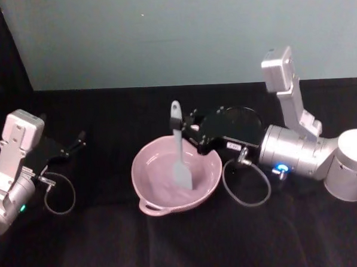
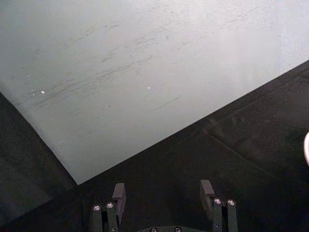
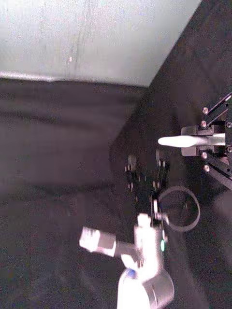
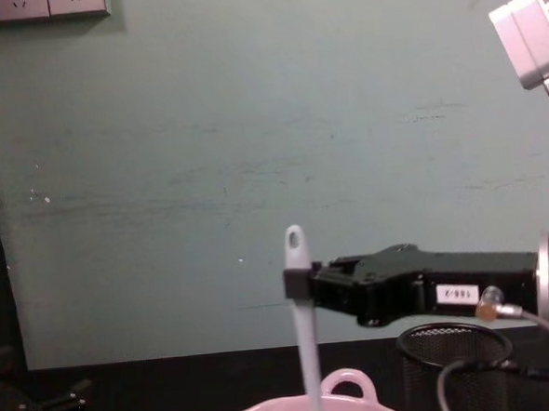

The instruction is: Use the one hand to pick up the spoon and stir the clear water in the bowl.

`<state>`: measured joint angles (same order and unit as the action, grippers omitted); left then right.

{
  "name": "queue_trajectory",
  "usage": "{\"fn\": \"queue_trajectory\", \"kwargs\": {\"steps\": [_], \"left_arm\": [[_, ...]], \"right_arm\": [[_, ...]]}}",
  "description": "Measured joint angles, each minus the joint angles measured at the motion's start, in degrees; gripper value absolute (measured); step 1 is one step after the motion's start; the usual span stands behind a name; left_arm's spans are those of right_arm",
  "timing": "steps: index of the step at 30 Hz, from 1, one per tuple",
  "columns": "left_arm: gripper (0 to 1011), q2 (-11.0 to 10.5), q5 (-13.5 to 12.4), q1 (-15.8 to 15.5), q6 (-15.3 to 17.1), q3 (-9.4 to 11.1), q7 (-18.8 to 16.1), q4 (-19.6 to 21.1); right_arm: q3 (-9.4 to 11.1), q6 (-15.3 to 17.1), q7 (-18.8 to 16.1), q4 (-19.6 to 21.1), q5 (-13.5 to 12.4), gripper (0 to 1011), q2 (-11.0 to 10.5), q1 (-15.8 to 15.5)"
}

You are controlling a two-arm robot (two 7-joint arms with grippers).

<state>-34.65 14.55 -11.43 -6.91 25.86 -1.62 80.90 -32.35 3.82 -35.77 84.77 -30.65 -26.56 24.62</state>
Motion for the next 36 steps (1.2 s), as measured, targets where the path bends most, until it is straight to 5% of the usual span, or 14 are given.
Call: {"fn": "queue_trajectory", "kwargs": {"steps": [9,21,36], "left_arm": [[1011,0.0,0.0,0.0,0.0,0.0,0.0,0.0],[1011,0.0,0.0,0.0,0.0,0.0,0.0,0.0],[1011,0.0,0.0,0.0,0.0,0.0,0.0,0.0]], "right_arm": [[-2.05,-0.08,-1.08,0.83,-0.98,118,1.51,-0.33],[-2.98,-2.71,-1.16,-7.86,-1.45,118,6.74,4.89],[-0.8,-5.21,1.09,-13.83,1.44,118,7.82,6.8]]}}
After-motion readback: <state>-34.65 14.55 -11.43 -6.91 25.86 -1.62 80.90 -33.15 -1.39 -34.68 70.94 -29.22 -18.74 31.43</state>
